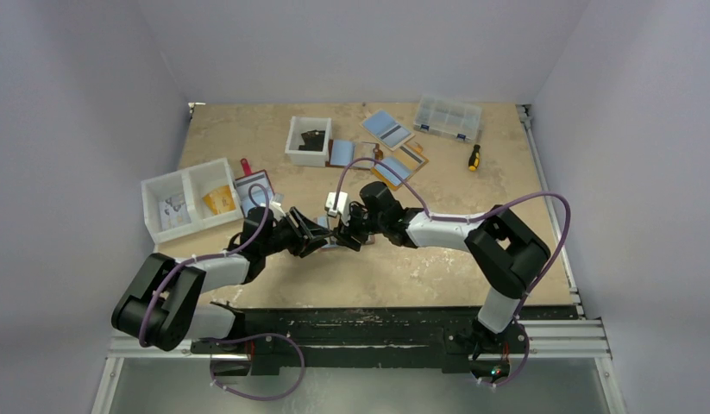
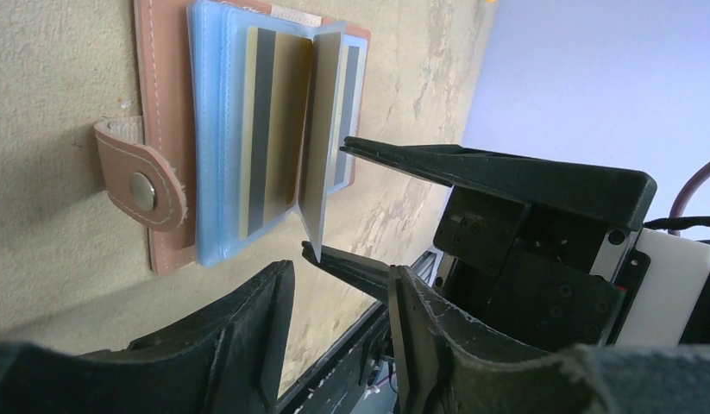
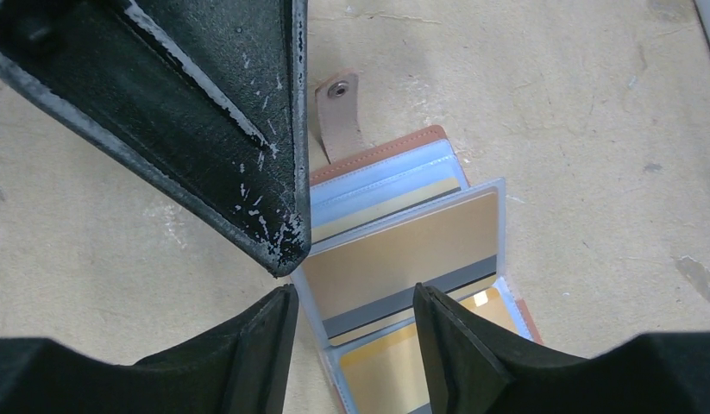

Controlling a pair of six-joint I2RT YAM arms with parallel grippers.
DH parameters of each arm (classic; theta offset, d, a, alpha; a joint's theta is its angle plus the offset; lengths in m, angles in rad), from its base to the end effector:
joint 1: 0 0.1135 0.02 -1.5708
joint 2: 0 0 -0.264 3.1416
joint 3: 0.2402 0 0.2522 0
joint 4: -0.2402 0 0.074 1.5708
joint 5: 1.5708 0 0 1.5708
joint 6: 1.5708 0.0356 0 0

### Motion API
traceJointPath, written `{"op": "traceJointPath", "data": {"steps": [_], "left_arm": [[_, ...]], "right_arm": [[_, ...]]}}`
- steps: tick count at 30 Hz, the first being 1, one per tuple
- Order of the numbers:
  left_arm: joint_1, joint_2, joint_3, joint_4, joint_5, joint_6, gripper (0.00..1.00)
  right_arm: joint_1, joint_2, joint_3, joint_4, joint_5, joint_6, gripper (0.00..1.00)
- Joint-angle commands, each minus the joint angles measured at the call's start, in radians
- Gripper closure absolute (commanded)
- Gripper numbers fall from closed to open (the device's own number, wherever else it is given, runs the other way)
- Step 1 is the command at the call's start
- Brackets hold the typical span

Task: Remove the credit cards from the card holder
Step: Remove the credit card from the card holder.

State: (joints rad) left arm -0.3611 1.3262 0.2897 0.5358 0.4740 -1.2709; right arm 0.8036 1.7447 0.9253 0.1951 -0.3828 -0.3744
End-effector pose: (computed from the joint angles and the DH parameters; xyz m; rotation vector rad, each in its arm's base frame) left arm 0.2049 -0.0947 0.1386 -0.7293 2.2559 -1.4017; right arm 0.2428 0.2710 0.1729 -1.4097 1.7154 0.6592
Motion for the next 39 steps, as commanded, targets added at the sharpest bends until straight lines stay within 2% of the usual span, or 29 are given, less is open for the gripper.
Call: {"op": "traceJointPath", "data": {"steps": [1,9,14,22,28,31,36,39], "left_arm": [[0.005,0.007,0.031,0.05,0.016,-0.008,0.52],[0.005,0.02,0.04,0.046,-0.01,-0.008,0.52],[0.005,0.08,0.091,0.073,-0.002,-0.005,0.52],[0.005,0.188,0.146,0.12,0.03,-0.001,0.52],[0.001,0.282,0.184,0.249,0.078,-0.045,0.52],[-0.022,0.343,0.238,0.296,0.119,-0.061,0.52],[-0.107,0.494,0.34,0.445,0.177,-0.125,0.51],[-0.122,0.508,0.341,0.479,0.16,-0.14,0.52]], "right_arm": [[-0.003,-0.012,0.011,0.033,0.022,0.012,0.41],[-0.017,-0.018,0.007,0.035,0.037,0.017,0.45],[-0.018,-0.023,0.002,0.035,0.021,0.017,0.45],[-0.051,-0.042,-0.002,0.03,-0.039,0.031,0.37],[-0.144,-0.094,-0.003,-0.045,-0.16,0.012,0.29],[-0.194,-0.114,0.034,-0.139,-0.22,-0.027,0.26],[-0.254,-0.136,0.056,-0.224,-0.321,-0.069,0.27],[-0.264,-0.148,0.057,-0.244,-0.344,-0.07,0.29]]}}
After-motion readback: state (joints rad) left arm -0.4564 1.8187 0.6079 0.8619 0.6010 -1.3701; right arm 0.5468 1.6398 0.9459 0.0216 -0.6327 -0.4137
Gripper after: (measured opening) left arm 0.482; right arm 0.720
